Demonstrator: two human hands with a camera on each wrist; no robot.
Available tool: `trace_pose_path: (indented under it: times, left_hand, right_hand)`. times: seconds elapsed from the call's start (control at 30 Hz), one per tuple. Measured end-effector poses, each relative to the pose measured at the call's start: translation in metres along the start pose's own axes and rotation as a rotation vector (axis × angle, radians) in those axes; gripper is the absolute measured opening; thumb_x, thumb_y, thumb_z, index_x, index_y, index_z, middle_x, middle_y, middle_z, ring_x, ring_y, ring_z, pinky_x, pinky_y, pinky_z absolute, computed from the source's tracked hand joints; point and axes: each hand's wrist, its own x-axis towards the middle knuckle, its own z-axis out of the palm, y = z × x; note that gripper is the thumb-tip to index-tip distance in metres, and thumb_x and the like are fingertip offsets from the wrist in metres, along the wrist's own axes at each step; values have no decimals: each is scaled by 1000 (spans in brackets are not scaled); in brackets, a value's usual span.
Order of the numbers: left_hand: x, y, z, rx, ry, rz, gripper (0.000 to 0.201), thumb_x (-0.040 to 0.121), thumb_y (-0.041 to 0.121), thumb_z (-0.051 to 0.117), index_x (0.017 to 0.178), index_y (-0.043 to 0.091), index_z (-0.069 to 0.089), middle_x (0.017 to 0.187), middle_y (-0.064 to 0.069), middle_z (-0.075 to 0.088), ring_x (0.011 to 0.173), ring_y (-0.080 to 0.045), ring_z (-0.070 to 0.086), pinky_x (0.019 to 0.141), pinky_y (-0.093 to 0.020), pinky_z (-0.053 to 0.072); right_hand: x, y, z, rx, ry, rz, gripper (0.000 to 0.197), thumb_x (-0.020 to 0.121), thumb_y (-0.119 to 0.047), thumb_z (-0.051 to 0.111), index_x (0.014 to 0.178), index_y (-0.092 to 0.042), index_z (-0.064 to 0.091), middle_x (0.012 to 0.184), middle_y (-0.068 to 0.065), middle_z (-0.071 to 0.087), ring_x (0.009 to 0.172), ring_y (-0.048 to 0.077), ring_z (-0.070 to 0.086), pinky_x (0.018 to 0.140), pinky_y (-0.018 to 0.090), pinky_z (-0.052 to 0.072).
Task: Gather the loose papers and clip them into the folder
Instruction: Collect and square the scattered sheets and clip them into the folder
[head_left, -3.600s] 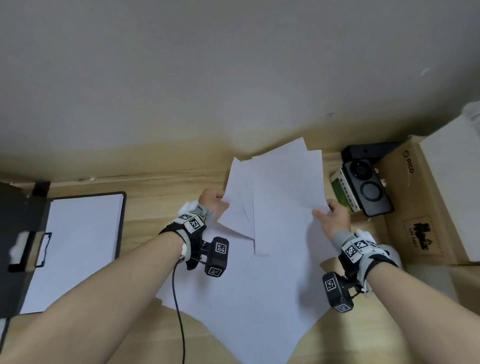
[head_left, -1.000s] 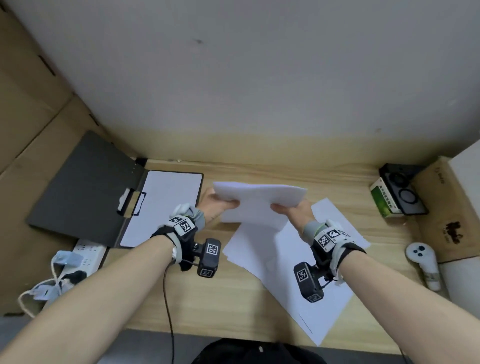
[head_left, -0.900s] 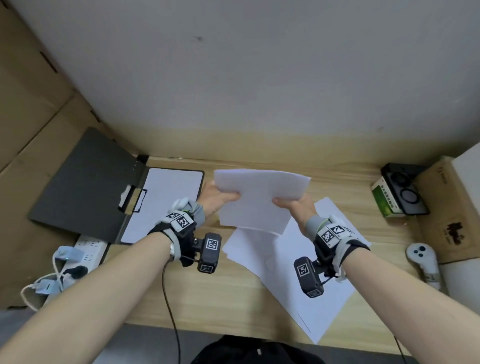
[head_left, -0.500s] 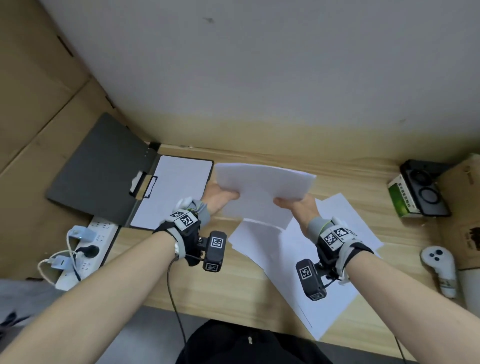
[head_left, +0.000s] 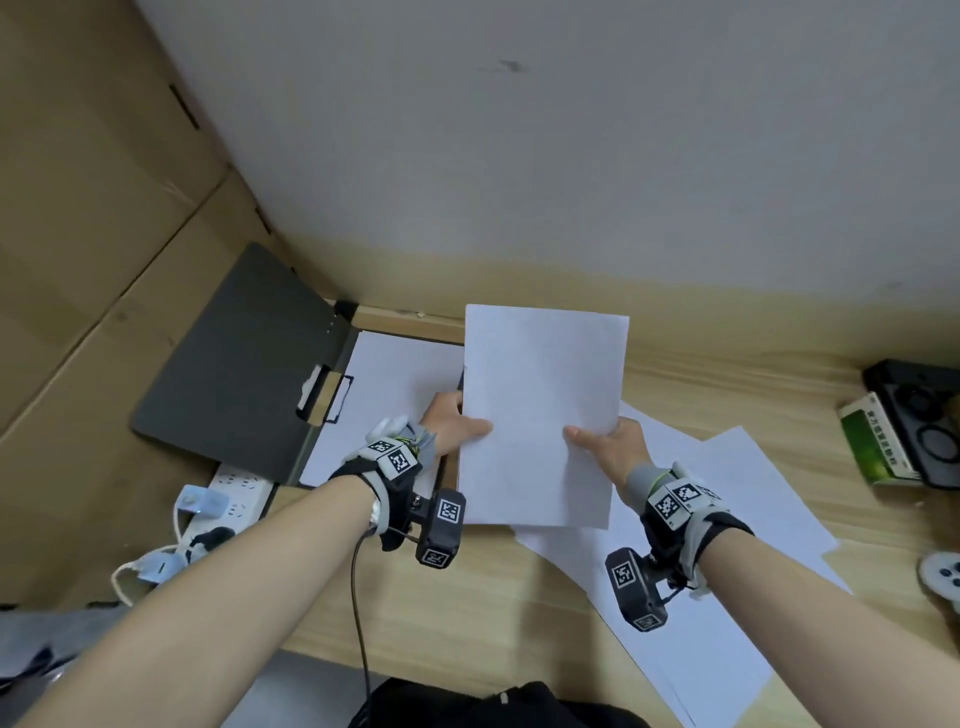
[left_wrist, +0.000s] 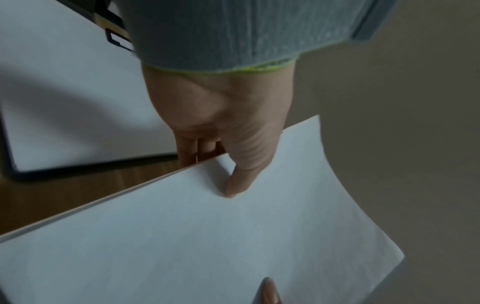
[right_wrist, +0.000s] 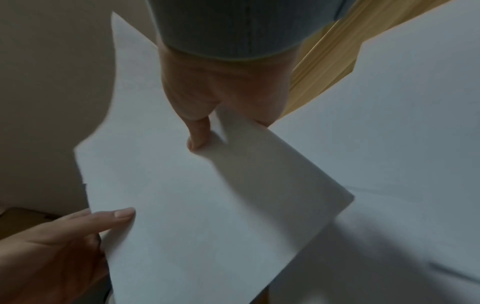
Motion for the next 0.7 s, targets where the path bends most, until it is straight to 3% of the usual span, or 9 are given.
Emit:
trace_pose_path:
  times: [0.07, 0.17, 0.27, 0.33, 0.4, 0.47, 0.57, 0.7]
  left_hand:
    - [10, -11, -22, 25, -8, -2, 26, 77, 11, 70, 101, 1, 69, 95, -11, 71, 89, -25, 68, 84, -39, 55]
    - [27, -34, -51, 58, -19, -27, 15, 74, 14, 69, 88, 9, 69, 92, -11, 72, 88, -26, 69, 83, -39, 55]
    - [48, -64, -89, 95, -37, -58, 24, 75, 12, 69, 98, 6, 71, 101, -15, 74, 97, -30, 70, 90, -45, 56]
    - [54, -76, -106, 123, -21, -65, 24, 77, 10, 70, 99, 1, 69, 101, -19, 73, 97, -34, 70, 88, -47, 55]
    - [66, -92, -130, 152, 14, -85, 22, 79, 8, 71, 98, -3, 66, 97, -20, 72, 87, -33, 70, 82, -42, 56]
    - [75, -104, -151, 211, 39, -102, 11, 82, 8, 70, 91, 2, 65, 87, -16, 70, 71, -26, 64, 68, -34, 54]
    - [92, -118, -183, 317, 62, -119, 10, 84, 11, 64, 90, 11, 56, 80, -16, 64, 53, -21, 58, 49, -24, 50]
    - [105, -117, -202, 679, 140, -141, 27, 84, 24, 61, 103, 9, 48, 85, -16, 69, 73, -32, 70, 65, -36, 59]
  right_hand:
    - [7, 1, 27, -33, 12, 35, 25, 77, -12, 80, 99, -3, 70, 95, 16, 74, 81, 32, 70, 80, 48, 59]
    - [14, 8, 64, -59, 30, 63, 28, 77, -12, 81, 101, -2, 70, 92, 15, 73, 77, 31, 69, 78, 48, 59]
    - [29, 20, 109, -104, 24, 112, 26, 77, -14, 82, 99, -4, 70, 87, 14, 73, 71, 29, 68, 74, 47, 59]
    - [34, 22, 125, -126, 37, 134, 30, 76, -17, 82, 100, -3, 70, 88, 13, 73, 73, 29, 70, 72, 46, 60]
    - [46, 26, 152, -146, 42, 150, 29, 76, -17, 83, 98, -2, 70, 88, 14, 73, 71, 27, 69, 68, 42, 59]
    - [53, 28, 176, -167, 34, 158, 31, 76, -17, 83, 99, 0, 70, 86, 13, 71, 69, 25, 66, 66, 39, 57]
    - [63, 28, 207, -214, 39, 189, 38, 74, -20, 84, 100, 3, 68, 91, 15, 72, 74, 26, 67, 73, 44, 58]
    - [69, 28, 225, -246, 68, 237, 44, 75, -20, 84, 102, 8, 65, 93, 18, 71, 75, 28, 66, 72, 41, 57]
